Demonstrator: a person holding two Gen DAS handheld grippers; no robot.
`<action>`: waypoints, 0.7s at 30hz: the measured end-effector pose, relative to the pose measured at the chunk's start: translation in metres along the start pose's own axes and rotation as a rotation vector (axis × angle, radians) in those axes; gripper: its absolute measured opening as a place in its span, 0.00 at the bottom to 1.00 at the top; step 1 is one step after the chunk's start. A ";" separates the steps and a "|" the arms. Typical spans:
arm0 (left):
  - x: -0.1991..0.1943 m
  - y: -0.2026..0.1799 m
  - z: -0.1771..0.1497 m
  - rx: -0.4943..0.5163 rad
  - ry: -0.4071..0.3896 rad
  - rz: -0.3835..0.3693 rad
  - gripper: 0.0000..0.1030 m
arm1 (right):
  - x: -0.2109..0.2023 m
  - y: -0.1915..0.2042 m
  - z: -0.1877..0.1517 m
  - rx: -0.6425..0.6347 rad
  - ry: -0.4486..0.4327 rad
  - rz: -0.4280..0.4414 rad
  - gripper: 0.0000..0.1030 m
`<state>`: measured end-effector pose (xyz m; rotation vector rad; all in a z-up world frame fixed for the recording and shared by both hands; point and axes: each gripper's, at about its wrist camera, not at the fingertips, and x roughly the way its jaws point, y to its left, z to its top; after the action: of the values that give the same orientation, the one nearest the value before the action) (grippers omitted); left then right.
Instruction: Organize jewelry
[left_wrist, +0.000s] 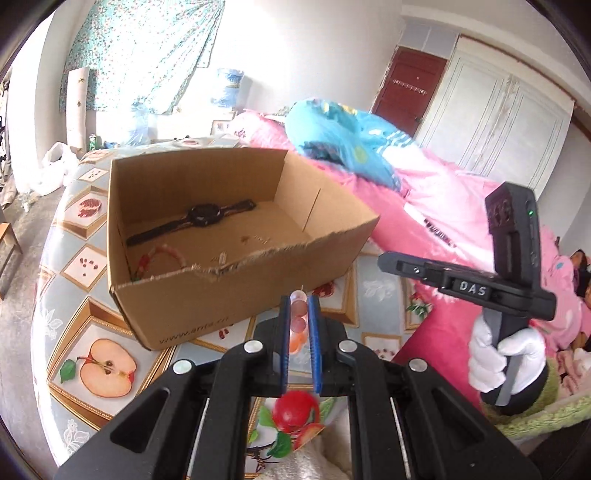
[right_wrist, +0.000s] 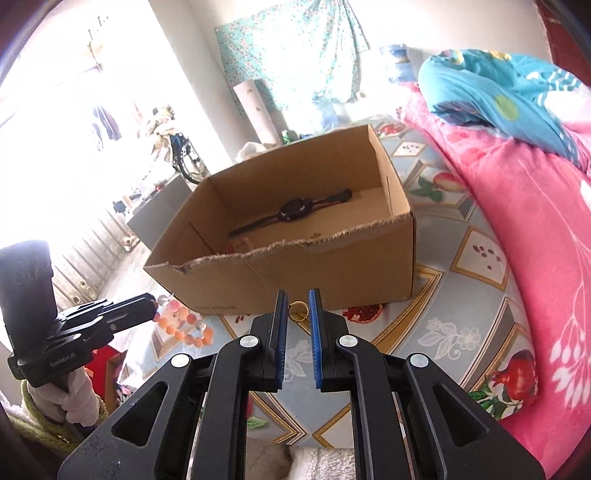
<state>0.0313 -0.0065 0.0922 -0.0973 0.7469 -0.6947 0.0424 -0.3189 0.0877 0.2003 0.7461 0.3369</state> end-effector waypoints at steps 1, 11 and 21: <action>-0.008 -0.002 0.009 -0.006 -0.018 -0.032 0.08 | -0.005 0.001 0.005 0.000 -0.017 0.009 0.09; 0.014 -0.007 0.093 0.059 -0.062 -0.060 0.08 | -0.010 0.006 0.073 -0.069 -0.094 0.071 0.08; 0.047 0.014 0.093 0.007 -0.026 -0.024 0.09 | -0.012 -0.026 0.045 -0.010 -0.070 0.044 0.14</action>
<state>0.1244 -0.0391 0.1293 -0.1087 0.7195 -0.7174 0.0712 -0.3507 0.1201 0.2183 0.6712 0.3736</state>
